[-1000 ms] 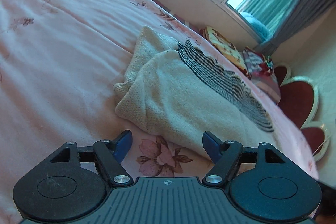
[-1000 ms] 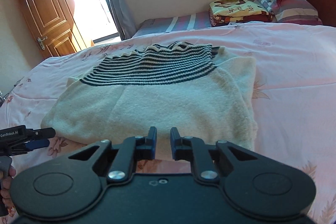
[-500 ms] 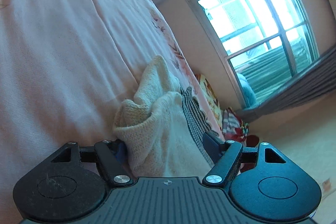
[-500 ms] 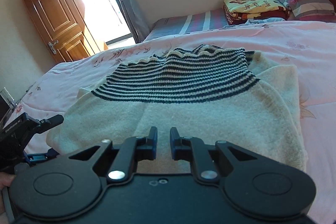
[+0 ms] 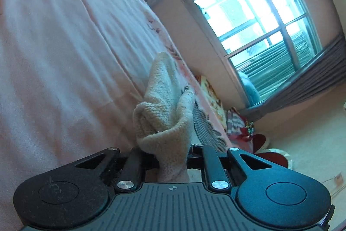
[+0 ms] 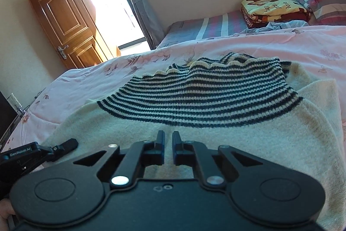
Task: Fold small clothes
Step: 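Grasp the side edge with the left tool, fold it inward, open, then grasp the opposite side edge with the right tool and fold it inward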
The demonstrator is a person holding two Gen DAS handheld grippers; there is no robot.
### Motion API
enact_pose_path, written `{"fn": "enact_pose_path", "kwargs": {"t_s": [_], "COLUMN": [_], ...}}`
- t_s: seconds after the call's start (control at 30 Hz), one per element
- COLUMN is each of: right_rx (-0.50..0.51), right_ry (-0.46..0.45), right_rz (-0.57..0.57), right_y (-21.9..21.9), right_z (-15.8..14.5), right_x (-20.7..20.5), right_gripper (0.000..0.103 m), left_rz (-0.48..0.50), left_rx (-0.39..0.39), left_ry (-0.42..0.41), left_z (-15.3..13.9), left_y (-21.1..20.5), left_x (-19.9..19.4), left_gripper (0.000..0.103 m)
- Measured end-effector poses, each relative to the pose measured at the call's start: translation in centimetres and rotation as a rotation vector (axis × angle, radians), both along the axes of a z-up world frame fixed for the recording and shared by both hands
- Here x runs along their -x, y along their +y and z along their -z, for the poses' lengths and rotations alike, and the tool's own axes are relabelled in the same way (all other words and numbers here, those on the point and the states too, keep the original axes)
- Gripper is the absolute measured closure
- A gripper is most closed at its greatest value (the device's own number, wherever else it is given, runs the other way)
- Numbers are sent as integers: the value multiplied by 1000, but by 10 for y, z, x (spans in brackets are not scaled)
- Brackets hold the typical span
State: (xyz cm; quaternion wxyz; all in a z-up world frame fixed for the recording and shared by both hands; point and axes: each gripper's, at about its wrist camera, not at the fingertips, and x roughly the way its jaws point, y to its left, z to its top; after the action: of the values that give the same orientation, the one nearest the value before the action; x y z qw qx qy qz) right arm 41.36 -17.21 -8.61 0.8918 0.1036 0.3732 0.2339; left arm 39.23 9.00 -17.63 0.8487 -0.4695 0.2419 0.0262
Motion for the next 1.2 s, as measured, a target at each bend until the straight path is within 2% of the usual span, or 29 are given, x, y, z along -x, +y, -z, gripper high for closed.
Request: {"fn": "enact_pose_path", "kwargs": {"t_s": [0.03,0.07,0.1,0.17,0.23,0.33,0.4,0.5,0.53,0.63,0.7,0.73,0.77,0.83,0.87,1.0,1.07,1.1,1.2], "right_rx": [37,19,14,34,33,-17,-58,-179,-246,-393,-455,-492,-525,-593,-612,-654,-646,-640,-622], "right_ry": [22,6,9,9,6,27,52,86,86,110,123,134,137,117,113,144,161,175,212], "right_rz": [-1,2,0,-9,-10,1,18,117,184,342,402,422,431,444,447,418,383,359,316], "right_y": [3,1,0,1,1,-7,-13,-41,-61,-122,-156,-174,-185,-208,-215,-225,-221,-216,-203], "right_z": [11,14,15,13,13,16,16,11,9,9,11,12,13,12,12,12,10,9,8], "right_x": [-4,-3,-5,-5,-5,-6,-8,-2,5,21,29,33,37,46,50,58,61,60,58], "right_gripper": [103,103,103,103,103,103,103,103,94,89,76,66,50,30,30,30,30,30,30], "left_rz": [-3,-7,-11,4,20,102,196,345,392,534,609,642,659,664,696,733,678,629,504], "left_rx": [16,41,72,57,72,81,43,-66,-105,-209,-266,-299,-328,-319,-280,-283,-275,-295,-392], "left_ry": [43,66,54,51,-10,-118,-166,-139,-119,-30,18,44,57,1,-38,-106,-146,-152,-84], "left_z": [6,12,16,10,-3,-42,-72,-97,-99,-86,-72,-65,-62,-65,-68,-95,-104,-106,-94], "left_y": [4,7,10,7,4,-15,-41,-93,-111,-165,-196,-211,-222,-232,-234,-227,-200,-186,-141], "left_x": [-5,-9,-9,-13,-14,-19,-31,-57,-64,-68,-74,-77,-78,-72,-67,-45,-35,-28,-22], "left_gripper": [89,89,89,89,89,89,89,89,89,89,89,88,81,48,23,20,20,20,20]}}
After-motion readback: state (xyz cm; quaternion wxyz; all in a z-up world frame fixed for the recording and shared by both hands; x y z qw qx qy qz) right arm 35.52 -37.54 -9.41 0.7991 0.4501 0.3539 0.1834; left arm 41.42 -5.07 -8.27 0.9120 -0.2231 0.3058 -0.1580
